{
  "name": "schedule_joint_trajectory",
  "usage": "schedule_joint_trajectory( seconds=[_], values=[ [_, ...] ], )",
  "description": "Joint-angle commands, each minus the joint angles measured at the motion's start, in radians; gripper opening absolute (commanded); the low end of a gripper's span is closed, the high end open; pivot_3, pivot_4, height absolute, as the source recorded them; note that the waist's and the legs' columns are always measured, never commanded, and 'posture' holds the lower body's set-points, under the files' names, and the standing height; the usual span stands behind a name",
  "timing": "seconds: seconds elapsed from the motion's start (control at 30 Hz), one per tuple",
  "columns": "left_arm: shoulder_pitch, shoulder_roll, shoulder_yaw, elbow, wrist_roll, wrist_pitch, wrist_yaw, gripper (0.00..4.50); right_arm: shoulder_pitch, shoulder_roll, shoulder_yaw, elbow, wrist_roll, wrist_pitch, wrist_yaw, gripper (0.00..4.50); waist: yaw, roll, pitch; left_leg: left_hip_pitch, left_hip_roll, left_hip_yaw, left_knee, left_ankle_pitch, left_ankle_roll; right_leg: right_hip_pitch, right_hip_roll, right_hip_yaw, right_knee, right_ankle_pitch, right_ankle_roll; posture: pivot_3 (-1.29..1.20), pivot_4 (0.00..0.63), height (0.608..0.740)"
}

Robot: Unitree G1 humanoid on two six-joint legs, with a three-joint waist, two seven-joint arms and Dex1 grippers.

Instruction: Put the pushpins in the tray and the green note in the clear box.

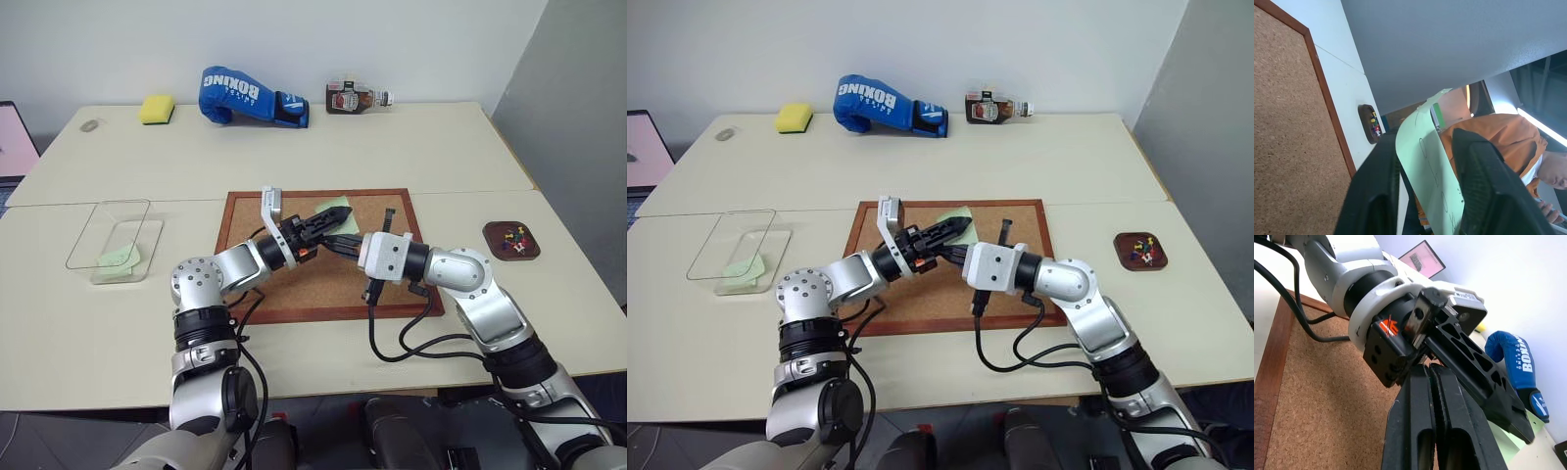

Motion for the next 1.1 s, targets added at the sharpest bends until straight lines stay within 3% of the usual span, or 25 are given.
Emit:
schedule_joint_trajectory(
  seconds=[0.03, 0.17, 0.4, 0.7, 1.1],
  values=[
    [-0.027, 0.017, -0.011, -0.006, -0.021, -0.018, -0.022, 0.7, -0.01, -0.001, -0.027, -0.022, 0.01, -0.002, -0.009, 0.0, 0.0, 0.0, 0.0, 0.0, 0.0, 0.0, 0.0, 0.0, 0.0, 0.0, 0.0, 0.0, 0.0, 0.0, 0.0, 0.0, 0.15, 0.74],
    [-0.031, 0.022, -0.015, -0.001, -0.023, -0.026, -0.024, 0.05, -0.013, 0.001, -0.032, -0.011, 0.011, 0.001, -0.016, 0.0, 0.0, 0.0, 0.0, 0.0, 0.0, 0.0, 0.0, 0.0, 0.0, 0.0, 0.0, 0.0, 0.0, 0.0, 0.0, 0.0, 0.15, 0.74],
    [-0.029, 0.033, -0.039, -0.004, -0.007, -0.03, -0.034, 0.05, -0.013, 0.007, -0.036, -0.012, 0.022, 0.017, -0.026, 0.0, 0.0, 0.0, 0.0, 0.0, 0.0, 0.0, 0.0, 0.0, 0.0, 0.0, 0.0, 0.0, 0.0, 0.0, 0.0, 0.0, 0.15, 0.74],
    [-0.001, 0.102, -0.142, -0.001, 0.066, -0.095, -0.14, 0.05, -0.01, 0.089, -0.112, -0.186, 0.195, 0.353, -0.075, 0.0, 0.0, 0.0, 0.0, 0.0, 0.0, 0.0, 0.0, 0.0, 0.0, 0.0, 0.0, 0.0, 0.001, 0.0, 0.0, 0.0, 0.15, 0.74],
    [-0.016, 0.124, -0.228, 0.016, 0.142, -0.162, -0.221, 0.05, 0.023, 0.074, -0.187, -0.276, 0.258, 0.54, -0.143, 0.0, 0.002, 0.0, 0.0, 0.0, 0.0, 0.0, 0.0, 0.0, 0.0, 0.0, 0.0, 0.0, 0.001, 0.0, 0.0, 0.0, 0.15, 0.74]
  ],
)
